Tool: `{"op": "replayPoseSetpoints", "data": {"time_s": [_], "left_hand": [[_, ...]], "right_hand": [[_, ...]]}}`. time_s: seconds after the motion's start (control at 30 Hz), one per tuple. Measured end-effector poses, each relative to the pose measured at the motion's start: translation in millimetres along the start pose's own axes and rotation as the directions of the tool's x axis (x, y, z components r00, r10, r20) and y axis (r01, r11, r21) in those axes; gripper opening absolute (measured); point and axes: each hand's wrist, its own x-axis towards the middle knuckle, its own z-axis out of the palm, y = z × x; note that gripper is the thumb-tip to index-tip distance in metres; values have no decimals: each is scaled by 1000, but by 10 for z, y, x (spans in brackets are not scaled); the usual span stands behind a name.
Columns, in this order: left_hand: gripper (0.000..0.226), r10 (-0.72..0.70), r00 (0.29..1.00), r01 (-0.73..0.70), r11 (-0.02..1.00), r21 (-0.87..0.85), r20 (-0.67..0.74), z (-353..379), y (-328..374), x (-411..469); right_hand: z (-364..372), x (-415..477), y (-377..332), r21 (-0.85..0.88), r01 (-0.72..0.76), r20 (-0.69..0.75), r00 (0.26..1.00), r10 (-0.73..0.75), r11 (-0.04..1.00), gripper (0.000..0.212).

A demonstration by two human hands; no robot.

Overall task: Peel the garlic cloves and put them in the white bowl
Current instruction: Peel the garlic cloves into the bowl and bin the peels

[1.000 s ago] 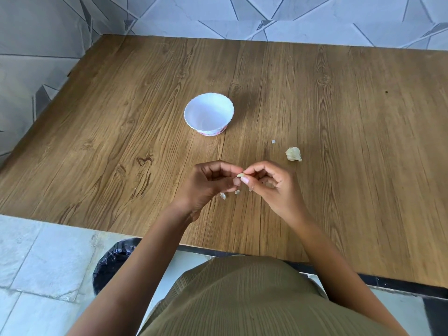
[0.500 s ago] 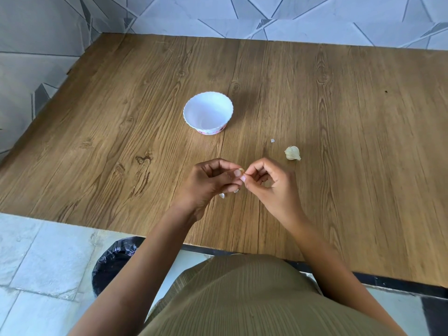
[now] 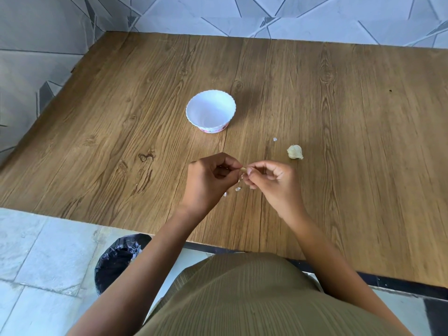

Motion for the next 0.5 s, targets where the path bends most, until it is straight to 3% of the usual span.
{"op": "replayPoseSetpoints", "data": {"time_s": [0.13, 0.3, 0.4, 0.5], "left_hand": [[7, -94, 995, 92, 991, -92, -22, 42, -41, -29], [7, -200, 980, 199, 947, -252, 22, 68, -46, -42], [7, -262, 962, 272, 891, -363, 77, 56, -45, -31], [7, -261, 963, 266, 903, -338, 62, 29, -56, -20]], "right_hand": [[64, -4, 5, -121, -22, -61, 998, 15, 992, 18], [38, -11, 1, -280, 83, -54, 993, -102, 956, 7], [45, -21, -13, -151, -4, -52, 999, -4, 989, 11], [1, -24, -40, -20, -59, -22, 998, 59, 998, 15]]}}
